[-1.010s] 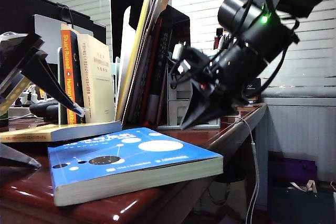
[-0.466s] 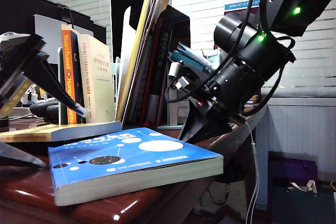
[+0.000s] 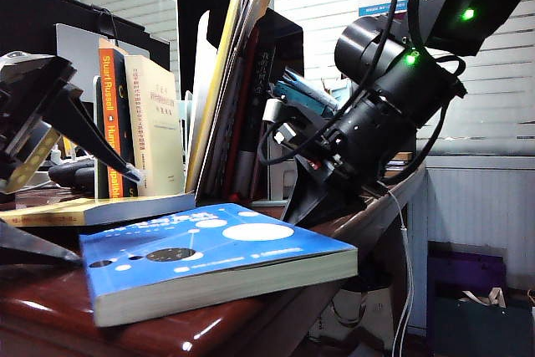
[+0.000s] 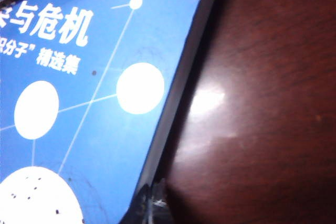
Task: Pick up the blue book and put it on the bookshelf.
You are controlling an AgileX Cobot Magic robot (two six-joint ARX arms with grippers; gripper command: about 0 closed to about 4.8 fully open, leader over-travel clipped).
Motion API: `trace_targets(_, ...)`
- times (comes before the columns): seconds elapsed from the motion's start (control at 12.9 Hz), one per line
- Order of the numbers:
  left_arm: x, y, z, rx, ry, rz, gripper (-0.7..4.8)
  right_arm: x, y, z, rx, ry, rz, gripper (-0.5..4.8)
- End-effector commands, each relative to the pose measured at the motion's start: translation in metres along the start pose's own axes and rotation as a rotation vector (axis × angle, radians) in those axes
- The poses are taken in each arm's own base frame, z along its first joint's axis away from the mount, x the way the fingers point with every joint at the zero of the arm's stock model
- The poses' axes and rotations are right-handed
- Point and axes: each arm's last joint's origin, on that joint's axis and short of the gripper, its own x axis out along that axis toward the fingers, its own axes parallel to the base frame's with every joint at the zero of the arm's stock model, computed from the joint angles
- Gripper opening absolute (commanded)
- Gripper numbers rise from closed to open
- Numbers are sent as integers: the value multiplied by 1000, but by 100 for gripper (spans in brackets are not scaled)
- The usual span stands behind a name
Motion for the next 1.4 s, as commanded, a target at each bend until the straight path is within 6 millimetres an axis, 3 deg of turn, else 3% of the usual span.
trace_targets(0.08, 3, -1, 0, 43, 8, -61, 363, 2, 7, 1, -18, -1, 80, -1)
trace_targets(0.7, -3, -28, 18, 128, -110, -297, 388, 2, 10, 1, -21, -5, 151, -1)
trace_targets(1.09, -5, -33, 21, 121, -129, -330, 398, 2, 11, 4, -37, -25, 205, -1)
trace_targets(1.17, -5, -33, 21, 120, -129, -330, 336, 2, 11, 4, -40, -29, 186, -1)
trace_targets(1.32, -5, -33, 21, 123, -117, -339, 47, 0, 10, 8, -49, -45, 140, -1)
trace_targets(1.4, -5, -33, 21, 126, -105, -347, 12, -1, 10, 13, -55, -57, 112, -1)
